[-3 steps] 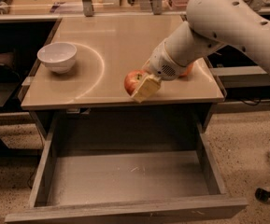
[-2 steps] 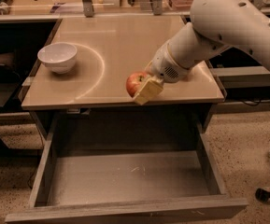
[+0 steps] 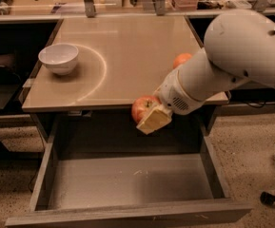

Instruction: Place apple into top drawer

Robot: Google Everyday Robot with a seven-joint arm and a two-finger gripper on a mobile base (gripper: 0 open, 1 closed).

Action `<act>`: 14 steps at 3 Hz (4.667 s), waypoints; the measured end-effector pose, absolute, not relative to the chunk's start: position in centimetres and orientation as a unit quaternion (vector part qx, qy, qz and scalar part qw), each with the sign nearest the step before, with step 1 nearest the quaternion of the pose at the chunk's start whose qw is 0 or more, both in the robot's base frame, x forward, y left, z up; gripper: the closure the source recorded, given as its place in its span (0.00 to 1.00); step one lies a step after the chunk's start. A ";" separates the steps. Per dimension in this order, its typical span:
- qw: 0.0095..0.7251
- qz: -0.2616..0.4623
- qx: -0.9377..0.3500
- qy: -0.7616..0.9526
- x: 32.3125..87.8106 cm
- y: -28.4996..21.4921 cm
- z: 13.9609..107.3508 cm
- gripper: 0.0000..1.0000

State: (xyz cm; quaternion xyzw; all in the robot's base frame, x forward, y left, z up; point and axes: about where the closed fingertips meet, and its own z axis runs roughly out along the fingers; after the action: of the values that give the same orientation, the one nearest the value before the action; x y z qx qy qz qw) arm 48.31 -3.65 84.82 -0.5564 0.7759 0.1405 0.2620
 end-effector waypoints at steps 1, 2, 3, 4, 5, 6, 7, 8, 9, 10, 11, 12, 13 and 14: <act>0.252 0.142 -0.540 0.790 44.6 -4.0 82.1 1.00; 0.252 0.142 -0.540 0.790 44.6 -4.0 82.1 1.00; 0.249 0.162 -0.528 0.796 44.0 -3.7 80.3 1.00; 0.257 0.190 -0.511 0.798 43.9 -2.7 77.2 1.00; 0.264 0.211 -0.509 0.792 45.3 -0.6 72.5 1.00; 0.264 0.211 -0.509 0.792 45.3 -0.6 72.5 1.00; 0.270 0.209 -0.504 0.793 45.8 -0.1 70.8 1.00; 0.280 0.212 -0.497 0.793 46.4 0.5 69.0 1.00; 0.284 0.222 -0.487 0.796 46.7 0.7 67.0 1.00; 0.282 0.233 -0.480 0.797 46.9 1.1 65.0 1.00; 0.277 0.242 -0.478 0.798 47.0 1.6 63.3 1.00; 0.270 0.246 -0.475 0.801 47.0 1.7 61.9 1.00; 0.266 0.248 -0.472 0.803 46.9 1.9 61.0 1.00; 0.264 0.253 -0.468 0.805 46.9 1.9 60.6 1.00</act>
Offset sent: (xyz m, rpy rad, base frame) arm -0.0291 -0.0010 -0.0182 0.0019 0.0162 -0.0302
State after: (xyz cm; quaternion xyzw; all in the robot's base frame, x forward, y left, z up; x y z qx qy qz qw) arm 46.87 1.91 60.59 -0.4678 0.8046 0.2526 0.2645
